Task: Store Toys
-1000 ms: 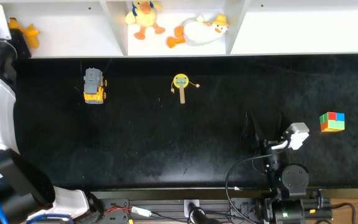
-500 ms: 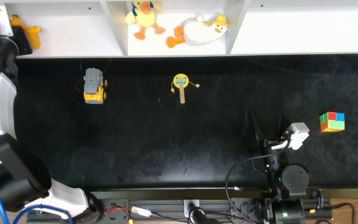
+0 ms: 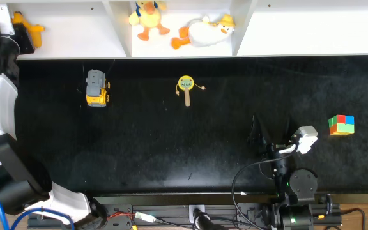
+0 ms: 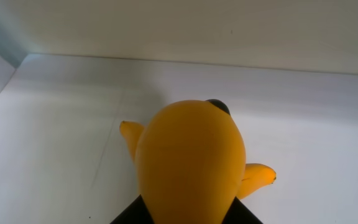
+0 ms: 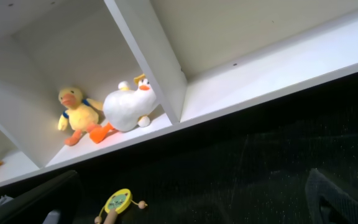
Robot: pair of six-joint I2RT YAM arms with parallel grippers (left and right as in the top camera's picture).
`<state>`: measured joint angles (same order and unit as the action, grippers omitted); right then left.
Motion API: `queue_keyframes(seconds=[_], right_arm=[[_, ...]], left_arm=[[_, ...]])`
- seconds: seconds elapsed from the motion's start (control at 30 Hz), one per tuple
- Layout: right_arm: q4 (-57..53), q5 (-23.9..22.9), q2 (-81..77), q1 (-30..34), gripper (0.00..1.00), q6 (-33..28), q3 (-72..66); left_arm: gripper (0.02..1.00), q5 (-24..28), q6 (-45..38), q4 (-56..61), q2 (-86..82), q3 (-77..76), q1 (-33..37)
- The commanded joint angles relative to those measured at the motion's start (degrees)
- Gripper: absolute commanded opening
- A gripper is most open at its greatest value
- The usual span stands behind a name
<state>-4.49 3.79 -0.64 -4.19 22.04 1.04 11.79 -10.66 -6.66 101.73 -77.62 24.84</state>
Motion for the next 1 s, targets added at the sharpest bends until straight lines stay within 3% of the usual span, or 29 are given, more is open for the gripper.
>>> queue_keyframes(seconds=[0.03, 0.13, 0.2, 0.37, 0.53, 0.57, 0.6, 0.9, 1.0], right_arm=[[0.3, -0.5, 0.4, -0.3, 0.993, -0.4, -0.8], [0.3, -0.5, 0.4, -0.3, 0.996, -0.4, -0.8], [0.3, -0.5, 0.4, -0.3, 0.993, -0.4, -0.8], [0.3, -0.5, 0.4, -0.3, 0.996, -0.4, -0.8], [0.3, -0.5, 0.4, -0.3, 0.993, -0.4, -0.8], [0.3, -0.5, 0.4, -0.3, 0.996, -0.4, -0.8], [0.3, -0.5, 0.4, -0.3, 0.996, -0.4, -0.8], [0.3, -0.5, 0.4, -0.3, 0.996, -0.4, -0.8], [0.3, -0.5, 0.4, -0.3, 0.996, -0.4, -0.8]], left_arm=[[0.194, 1.7, 0.2, 0.0, 1.2, -1.3, 0.0], [0.316, 1.7, 0.2, 0.0, 1.2, -1.3, 0.0], [0.448, 1.7, 0.2, 0.0, 1.2, -1.3, 0.0], [0.597, 1.7, 0.2, 0.1, 1.2, -1.3, 0.0], [0.687, 1.7, 0.2, 0.2, 0.9, -1.3, 0.0], [0.741, 1.7, 0.2, 0.2, 0.7, -1.3, 0.0], [0.998, 1.7, 0.2, 0.2, 0.5, -1.3, 0.0], [0.998, 1.2, 0.2, -0.2, -3.5, -1.3, 0.2], [0.998, -1.4, 0.2, -2.2, -5.7, -1.3, 0.2]])
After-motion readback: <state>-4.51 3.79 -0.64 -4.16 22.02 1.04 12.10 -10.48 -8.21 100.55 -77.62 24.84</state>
